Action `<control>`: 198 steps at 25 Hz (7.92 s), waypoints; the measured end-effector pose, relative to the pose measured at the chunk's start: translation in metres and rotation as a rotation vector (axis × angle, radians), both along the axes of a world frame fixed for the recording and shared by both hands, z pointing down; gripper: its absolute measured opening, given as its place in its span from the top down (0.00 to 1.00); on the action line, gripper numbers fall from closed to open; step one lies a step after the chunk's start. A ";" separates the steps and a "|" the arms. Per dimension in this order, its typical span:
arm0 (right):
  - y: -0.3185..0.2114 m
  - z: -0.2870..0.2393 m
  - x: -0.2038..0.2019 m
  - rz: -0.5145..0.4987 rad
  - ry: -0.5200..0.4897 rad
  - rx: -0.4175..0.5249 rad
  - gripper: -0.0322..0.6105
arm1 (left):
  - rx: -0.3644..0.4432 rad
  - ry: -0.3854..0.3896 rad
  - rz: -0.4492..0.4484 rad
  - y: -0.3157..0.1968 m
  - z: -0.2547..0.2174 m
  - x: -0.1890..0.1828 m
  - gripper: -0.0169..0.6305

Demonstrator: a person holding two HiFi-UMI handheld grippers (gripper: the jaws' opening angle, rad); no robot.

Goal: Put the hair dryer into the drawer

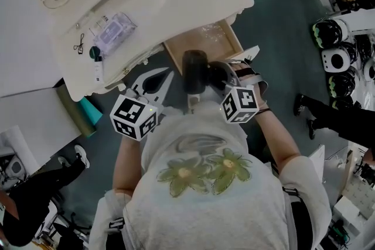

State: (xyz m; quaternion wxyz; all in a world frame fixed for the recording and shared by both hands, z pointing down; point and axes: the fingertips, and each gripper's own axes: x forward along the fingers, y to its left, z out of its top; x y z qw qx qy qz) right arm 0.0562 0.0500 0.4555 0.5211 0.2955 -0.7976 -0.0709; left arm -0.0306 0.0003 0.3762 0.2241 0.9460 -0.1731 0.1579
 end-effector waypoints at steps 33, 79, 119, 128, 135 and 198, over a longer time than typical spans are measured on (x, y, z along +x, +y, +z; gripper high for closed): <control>-0.031 0.034 0.037 -0.206 -0.003 -0.071 0.61 | -0.037 -0.029 -0.190 -0.019 0.020 0.029 0.96; -0.056 0.095 0.038 -0.317 -0.003 -0.190 0.61 | -0.102 -0.060 -0.289 -0.038 0.040 0.020 0.96; -0.067 0.157 0.036 -0.395 0.016 -0.324 0.61 | -0.164 -0.095 -0.341 -0.054 0.058 0.005 0.96; -0.068 0.174 0.034 -0.406 0.020 -0.350 0.61 | -0.174 -0.104 -0.354 -0.056 0.062 0.000 0.96; -0.067 0.187 0.033 -0.421 0.034 -0.373 0.61 | -0.179 -0.107 -0.359 -0.055 0.063 -0.002 0.96; -0.068 0.254 0.034 -0.427 0.123 -0.487 0.61 | -0.200 -0.116 -0.413 -0.039 0.070 -0.025 0.96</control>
